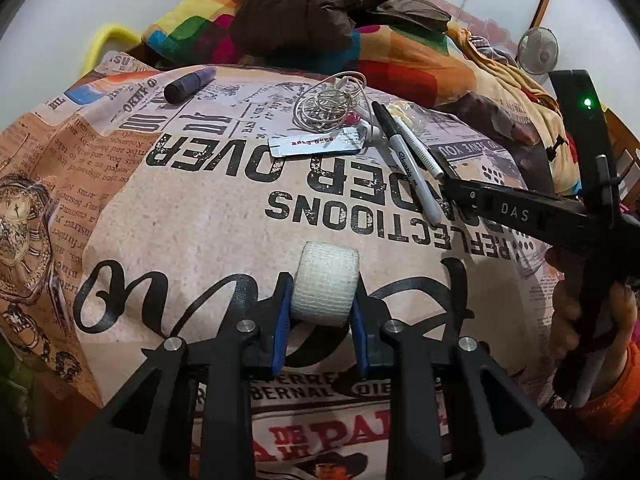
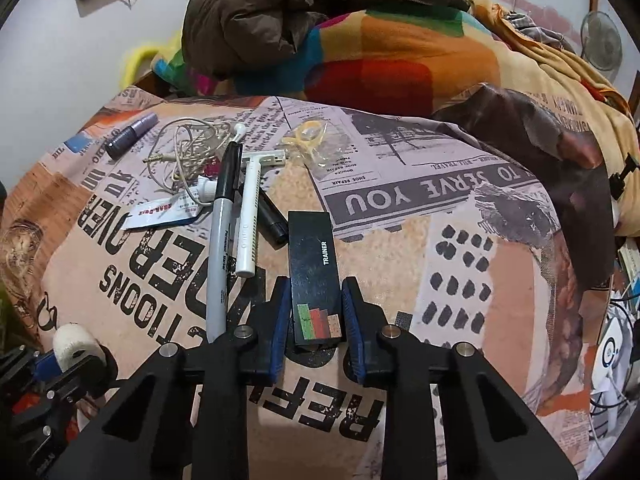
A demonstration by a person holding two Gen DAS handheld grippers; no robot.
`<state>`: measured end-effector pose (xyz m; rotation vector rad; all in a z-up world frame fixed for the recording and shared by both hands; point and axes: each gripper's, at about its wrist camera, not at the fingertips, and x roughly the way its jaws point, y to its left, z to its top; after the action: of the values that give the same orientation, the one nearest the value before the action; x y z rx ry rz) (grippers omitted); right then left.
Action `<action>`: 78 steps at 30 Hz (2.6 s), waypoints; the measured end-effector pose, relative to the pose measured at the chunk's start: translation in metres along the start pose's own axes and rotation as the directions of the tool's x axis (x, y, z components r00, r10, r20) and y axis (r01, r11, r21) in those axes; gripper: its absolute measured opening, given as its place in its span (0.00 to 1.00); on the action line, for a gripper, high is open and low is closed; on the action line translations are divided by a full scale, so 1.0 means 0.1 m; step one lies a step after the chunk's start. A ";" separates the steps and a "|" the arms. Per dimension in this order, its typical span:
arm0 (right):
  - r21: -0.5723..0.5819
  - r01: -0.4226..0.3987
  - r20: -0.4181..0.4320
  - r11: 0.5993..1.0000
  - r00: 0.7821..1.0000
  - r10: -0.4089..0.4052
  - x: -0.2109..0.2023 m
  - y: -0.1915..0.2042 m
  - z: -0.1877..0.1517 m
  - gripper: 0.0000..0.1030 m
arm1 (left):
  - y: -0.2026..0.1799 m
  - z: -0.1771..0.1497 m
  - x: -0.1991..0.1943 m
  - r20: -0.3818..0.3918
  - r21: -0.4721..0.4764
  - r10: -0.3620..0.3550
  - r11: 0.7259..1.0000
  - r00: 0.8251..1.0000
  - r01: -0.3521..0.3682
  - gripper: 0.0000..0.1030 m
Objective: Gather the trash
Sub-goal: 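Carry the tape roll and black card over the white bin with both tools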
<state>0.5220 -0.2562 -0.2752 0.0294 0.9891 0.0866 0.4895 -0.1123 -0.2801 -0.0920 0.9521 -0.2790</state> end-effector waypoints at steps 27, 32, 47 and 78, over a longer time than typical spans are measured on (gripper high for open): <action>0.021 -0.153 0.180 0.988 0.973 0.147 -1.34 0.23 0.05 0.22 | -0.01 0.15 -1.24 0.189 0.004 0.074 0.997 0.979 -0.077 0.25; -0.049 -0.199 0.215 0.979 0.955 0.205 -1.66 0.58 0.03 0.22 | 0.15 0.07 -1.64 0.235 -0.029 0.099 0.995 0.967 -0.095 0.25; -0.254 -0.340 0.215 0.905 0.893 0.396 -2.29 1.73 -0.27 0.22 | 0.97 -0.52 -2.76 0.322 -0.186 0.259 0.960 0.910 -0.207 0.25; -0.452 -0.565 -0.304 0.690 0.825 0.477 -1.33 3.83 -1.56 0.22 | 2.70 -2.51 -2.65 -0.050 -0.517 0.409 0.770 0.911 -0.374 0.25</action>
<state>0.2963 0.1116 -0.2249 -0.2059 1.0687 0.9111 0.1934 0.2313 -0.2702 -0.3910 0.9361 0.3799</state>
